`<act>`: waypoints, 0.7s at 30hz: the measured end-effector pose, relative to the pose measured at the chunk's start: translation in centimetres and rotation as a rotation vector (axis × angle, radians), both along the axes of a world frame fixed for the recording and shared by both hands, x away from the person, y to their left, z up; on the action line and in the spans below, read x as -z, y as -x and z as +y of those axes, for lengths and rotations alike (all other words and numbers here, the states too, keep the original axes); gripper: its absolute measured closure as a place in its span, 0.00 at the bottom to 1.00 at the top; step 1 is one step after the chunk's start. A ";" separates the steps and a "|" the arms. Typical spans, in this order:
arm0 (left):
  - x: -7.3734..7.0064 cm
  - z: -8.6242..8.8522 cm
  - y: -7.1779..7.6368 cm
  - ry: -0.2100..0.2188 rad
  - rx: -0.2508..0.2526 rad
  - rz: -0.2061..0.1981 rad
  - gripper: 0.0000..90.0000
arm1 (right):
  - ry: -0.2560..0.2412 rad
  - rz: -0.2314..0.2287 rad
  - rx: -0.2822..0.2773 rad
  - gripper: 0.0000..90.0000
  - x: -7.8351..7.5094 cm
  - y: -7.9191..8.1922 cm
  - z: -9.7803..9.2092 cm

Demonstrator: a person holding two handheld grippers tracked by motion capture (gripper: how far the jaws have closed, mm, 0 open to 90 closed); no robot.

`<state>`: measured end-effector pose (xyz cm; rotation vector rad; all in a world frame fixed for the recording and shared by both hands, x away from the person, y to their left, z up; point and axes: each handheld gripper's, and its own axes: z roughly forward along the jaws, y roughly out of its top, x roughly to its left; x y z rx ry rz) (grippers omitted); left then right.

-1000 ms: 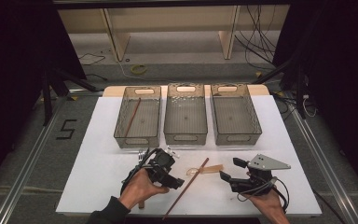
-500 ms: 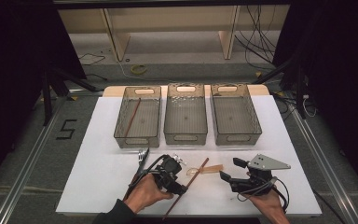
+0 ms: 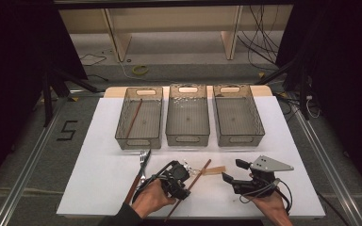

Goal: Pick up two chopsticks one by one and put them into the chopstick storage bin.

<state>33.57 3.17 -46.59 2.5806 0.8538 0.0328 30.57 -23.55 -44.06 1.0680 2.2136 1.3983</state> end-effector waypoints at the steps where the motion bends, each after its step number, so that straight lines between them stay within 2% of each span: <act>1: 0.0 0.0 0.0 0.000 0.000 0.000 0.74 | 0.000 0.000 -0.001 0.31 0.0 0.0 0.0; 9: 0.1 0.4 -0.4 -0.007 0.001 -0.010 0.89 | -0.001 0.000 -0.001 0.31 0.0 0.0 0.0; 11: 0.1 0.6 -0.7 0.007 -0.003 0.003 0.90 | -0.001 0.000 -0.001 0.31 0.0 0.0 0.0; 21: 0.1 0.8 -0.8 0.006 0.008 -0.003 0.94 | 0.000 -0.001 -0.003 0.31 0.0 0.0 0.0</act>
